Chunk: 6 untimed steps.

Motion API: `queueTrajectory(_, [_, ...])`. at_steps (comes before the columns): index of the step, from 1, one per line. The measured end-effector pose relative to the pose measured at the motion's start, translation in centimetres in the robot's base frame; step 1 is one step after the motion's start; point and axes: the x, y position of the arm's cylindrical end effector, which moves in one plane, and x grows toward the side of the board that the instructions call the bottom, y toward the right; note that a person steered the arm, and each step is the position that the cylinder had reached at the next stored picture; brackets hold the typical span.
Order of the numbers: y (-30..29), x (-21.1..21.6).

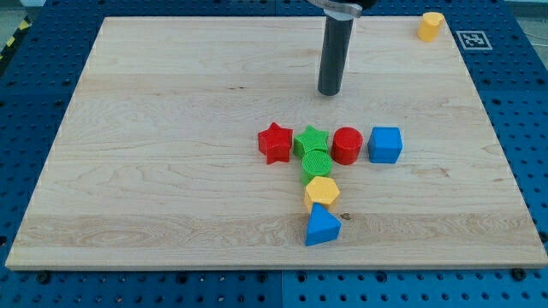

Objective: Slightly move the red star to the left of the green star

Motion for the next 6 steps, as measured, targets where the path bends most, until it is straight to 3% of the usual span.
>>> queueTrajectory(6, [-5.0,3.2])
